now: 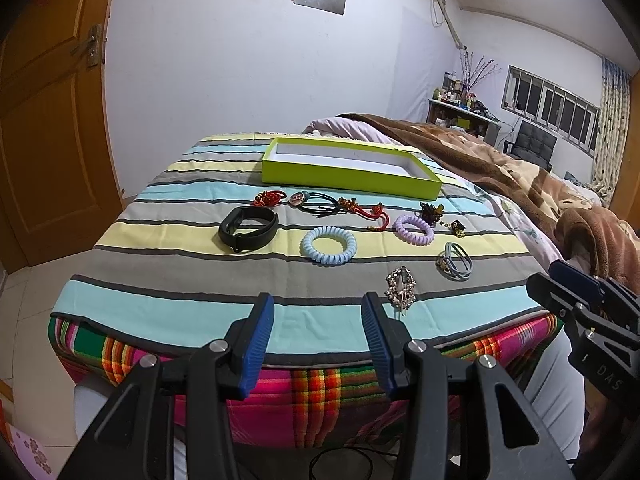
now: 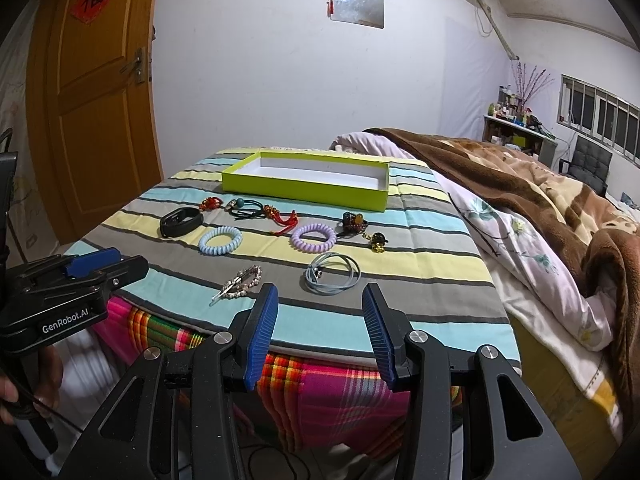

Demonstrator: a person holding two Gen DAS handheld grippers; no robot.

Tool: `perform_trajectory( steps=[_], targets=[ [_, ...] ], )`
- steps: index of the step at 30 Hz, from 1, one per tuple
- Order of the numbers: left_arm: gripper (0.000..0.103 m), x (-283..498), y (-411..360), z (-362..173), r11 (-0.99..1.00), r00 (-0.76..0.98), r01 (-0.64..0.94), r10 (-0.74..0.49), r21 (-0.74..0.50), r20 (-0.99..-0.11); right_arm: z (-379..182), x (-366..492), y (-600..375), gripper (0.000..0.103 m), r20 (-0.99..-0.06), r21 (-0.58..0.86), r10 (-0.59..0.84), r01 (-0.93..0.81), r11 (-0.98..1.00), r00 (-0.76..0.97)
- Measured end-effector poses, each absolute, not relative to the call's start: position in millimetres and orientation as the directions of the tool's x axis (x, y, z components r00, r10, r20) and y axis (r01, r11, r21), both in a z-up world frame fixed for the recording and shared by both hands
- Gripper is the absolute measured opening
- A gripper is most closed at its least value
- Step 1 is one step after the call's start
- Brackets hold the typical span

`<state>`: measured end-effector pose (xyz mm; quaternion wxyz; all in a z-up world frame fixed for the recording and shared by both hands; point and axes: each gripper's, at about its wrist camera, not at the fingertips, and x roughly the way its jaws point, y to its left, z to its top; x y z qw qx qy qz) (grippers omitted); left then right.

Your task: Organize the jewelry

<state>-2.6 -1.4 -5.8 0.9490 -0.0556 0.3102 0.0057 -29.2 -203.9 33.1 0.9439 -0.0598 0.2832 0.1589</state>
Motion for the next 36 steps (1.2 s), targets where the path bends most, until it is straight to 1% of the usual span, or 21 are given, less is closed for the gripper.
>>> perform_trajectory(
  steps=[17, 26, 30, 36],
  targets=[
    [0.047, 22, 0, -14, 0.995, 0.788, -0.051, -0.014, -0.089, -0.616, 27, -9, -209, 0.045, -0.567, -0.011, 0.263, -0.326, 0.945, 0.781],
    [0.047, 58, 6, -21, 0.996, 0.775, -0.070, 0.022, -0.051, -0.631, 13, 27, -212, 0.045, -0.618, 0.001, 0.246, -0.313, 0.950, 0.747],
    [0.047, 75, 9, -24, 0.995, 0.764, -0.073, 0.015, -0.062, -0.646, 7, 44, -211, 0.045, -0.641, 0.018, 0.250, -0.312, 0.950, 0.725],
    [0.047, 91, 10, -26, 0.995, 0.750, -0.070, 0.009, -0.066, -0.662, 6, 53, -200, 0.045, -0.652, 0.039, 0.294, -0.356, 0.934, 0.698]
  ],
)
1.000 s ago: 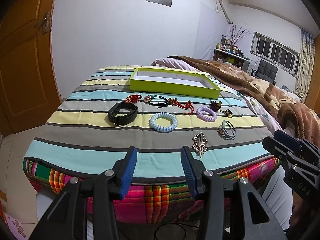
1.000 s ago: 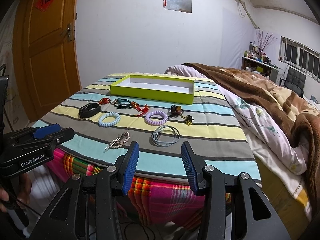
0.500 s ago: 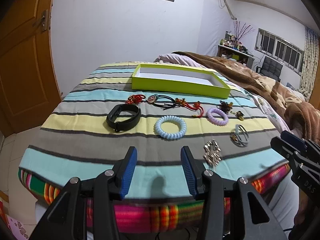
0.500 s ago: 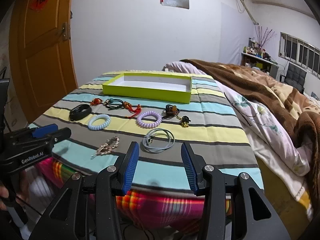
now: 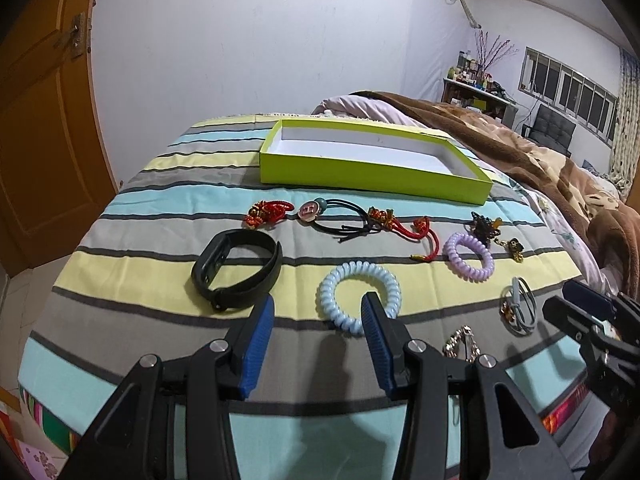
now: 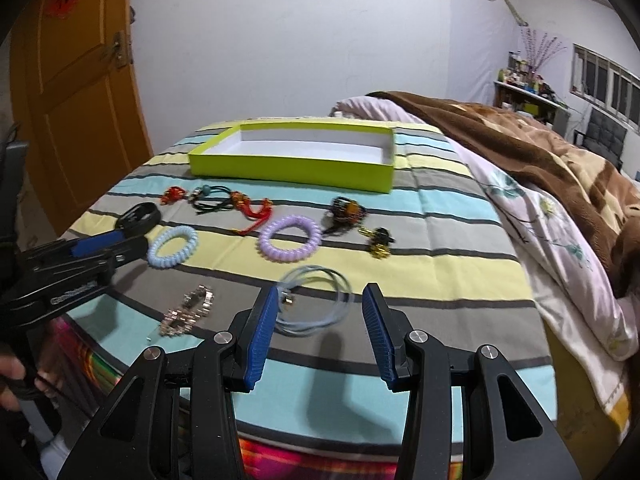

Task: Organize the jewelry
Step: 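Grasp the silver wire bracelet with the right tool while the left tool grasps the pale blue coil hair tie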

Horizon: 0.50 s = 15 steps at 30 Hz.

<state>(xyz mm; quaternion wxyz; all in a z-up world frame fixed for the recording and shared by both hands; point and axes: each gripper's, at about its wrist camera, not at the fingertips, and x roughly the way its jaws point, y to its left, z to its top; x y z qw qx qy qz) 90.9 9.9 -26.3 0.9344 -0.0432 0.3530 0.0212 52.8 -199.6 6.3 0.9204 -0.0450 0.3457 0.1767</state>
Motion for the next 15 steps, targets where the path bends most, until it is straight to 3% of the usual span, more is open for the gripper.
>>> perform_trajectory(
  steps=[7, 10, 15],
  targets=[
    [0.044, 106, 11, -33, 0.996, 0.722, -0.066, 0.006, -0.059, -0.692, -5, 61, -177, 0.045, -0.678, 0.058, 0.334, -0.405, 0.912, 0.655],
    [0.043, 109, 12, -36, 0.996, 0.711, -0.062, -0.002, -0.066, -0.703, -11, 66, -173, 0.029, -0.694, 0.057, 0.323, -0.398, 0.916, 0.643],
    [0.038, 115, 10, -37, 0.996, 0.700, -0.056, -0.006, -0.063, -0.714, -17, 73, -172, 0.017, -0.717, 0.053, 0.303, -0.384, 0.922, 0.628]
  ],
)
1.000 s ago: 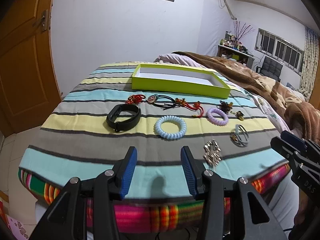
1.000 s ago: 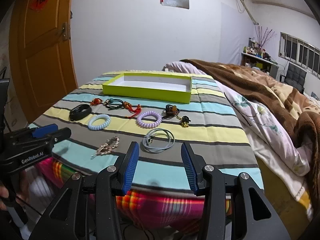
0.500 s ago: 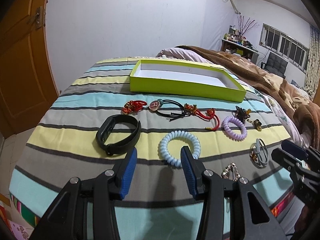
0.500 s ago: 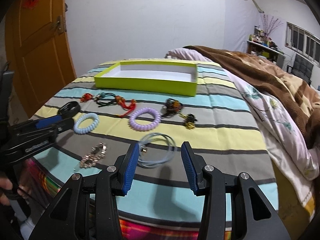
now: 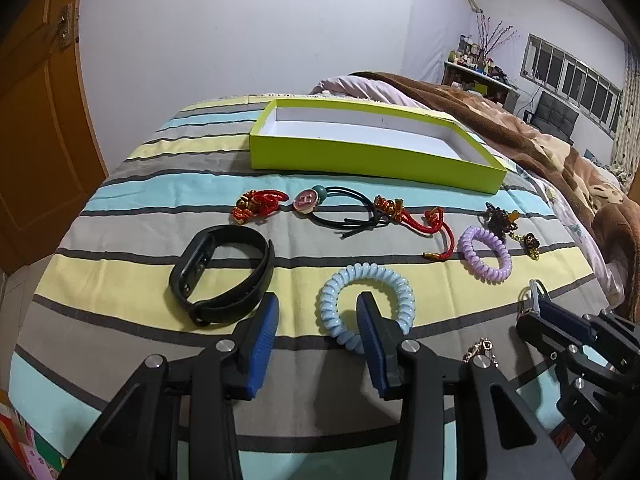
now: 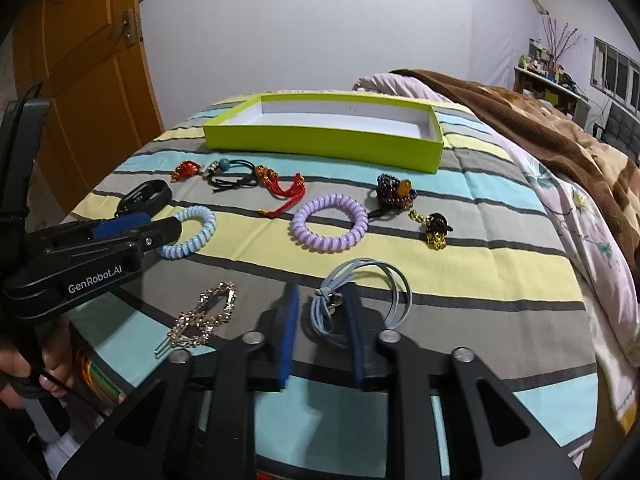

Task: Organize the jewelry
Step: 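Grasp the silver wire bracelet with the right tool while the left tool grasps the pale blue coil hair tie, then carry the silver bracelet and blue coil hair tie into the green box with both tools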

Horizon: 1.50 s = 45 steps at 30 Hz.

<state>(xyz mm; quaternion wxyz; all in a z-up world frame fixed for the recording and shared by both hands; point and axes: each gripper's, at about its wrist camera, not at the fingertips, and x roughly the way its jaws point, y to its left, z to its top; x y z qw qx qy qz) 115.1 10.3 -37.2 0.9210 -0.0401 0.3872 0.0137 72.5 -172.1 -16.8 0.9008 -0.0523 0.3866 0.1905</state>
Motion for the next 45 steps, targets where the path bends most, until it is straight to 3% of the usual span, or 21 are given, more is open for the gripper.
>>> perform_trajectory(
  steps=[8, 30, 45],
  targets=[
    [0.010, 121, -2, -38, 0.999, 0.696, -0.027, 0.033, 0.020, -0.718, -16, 74, -176, 0.013, -0.718, 0.059, 0.302, -0.378, 0.924, 0.627],
    [0.009, 105, 9, 7, 0.997, 0.767, 0.018, -0.061, -0.073, -0.639, 25, 73, -189, 0.013, -0.648, 0.078, 0.351, -0.399, 0.914, 0.676],
    [0.009, 175, 27, 47, 0.999, 0.821, 0.021, -0.037, -0.034, -0.570, 62, 156, -185, 0.013, -0.611, 0.040, 0.347, -0.410, 0.911, 0.712]
  ],
)
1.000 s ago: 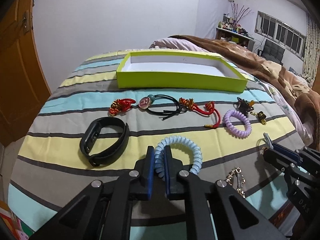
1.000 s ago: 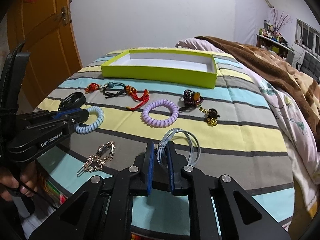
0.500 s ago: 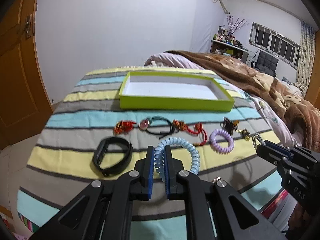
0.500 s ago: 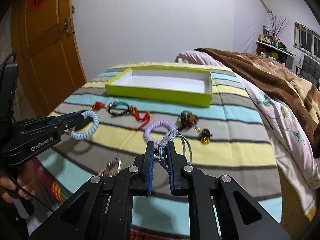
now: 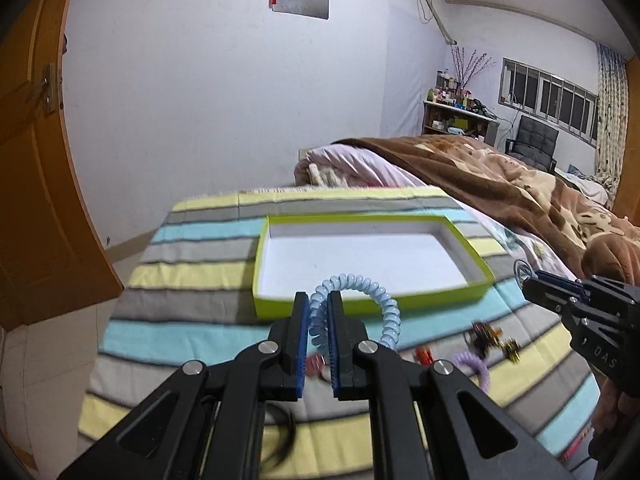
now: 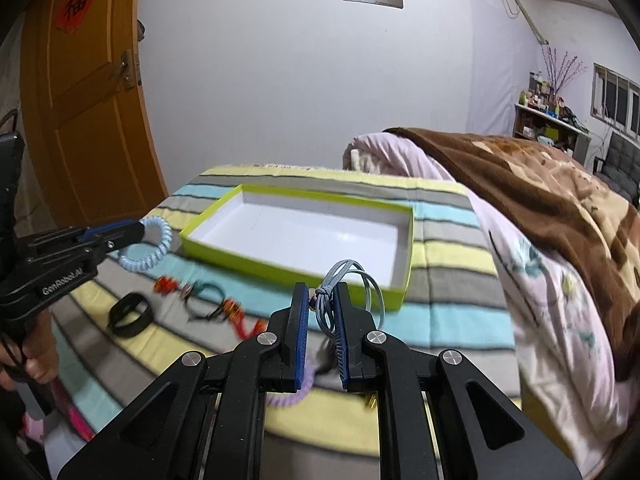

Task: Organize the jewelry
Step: 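Carry the silver bracelet and blue coil hair tie into the green box with both tools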

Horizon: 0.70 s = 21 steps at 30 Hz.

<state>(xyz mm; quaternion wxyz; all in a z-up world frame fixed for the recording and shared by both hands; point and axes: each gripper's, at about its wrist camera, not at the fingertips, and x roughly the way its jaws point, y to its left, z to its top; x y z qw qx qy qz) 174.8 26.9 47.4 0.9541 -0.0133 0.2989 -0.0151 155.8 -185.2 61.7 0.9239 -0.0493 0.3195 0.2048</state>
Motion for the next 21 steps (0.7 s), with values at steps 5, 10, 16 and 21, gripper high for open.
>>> perform_trajectory(
  steps=[5, 10, 16, 21],
  targets=[
    [0.009, 209, 34, 50, 1.000, 0.824, 0.018, -0.029, -0.026, -0.566, 62, 191, -181, 0.013, -0.612, 0.031, 0.339, -0.407, 0.913, 0.715],
    [0.009, 245, 43, 44, 0.999, 0.817, 0.025, -0.045, -0.042, -0.574, 55, 234, -175, 0.013, -0.641, 0.057, 0.348, -0.410, 0.910, 0.684],
    [0.009, 284, 49, 29, 0.999, 0.800, 0.030, -0.044, -0.034, -0.598, 33, 280, -165, 0.013, -0.685, 0.047, 0.327, -0.409, 0.911, 0.651],
    [0.009, 313, 50, 8, 1.000, 0.761, 0.017, -0.028, -0.024, -0.649, 9, 315, -163, 0.013, -0.731, 0.066, 0.306, -0.384, 0.921, 0.609]
  ],
)
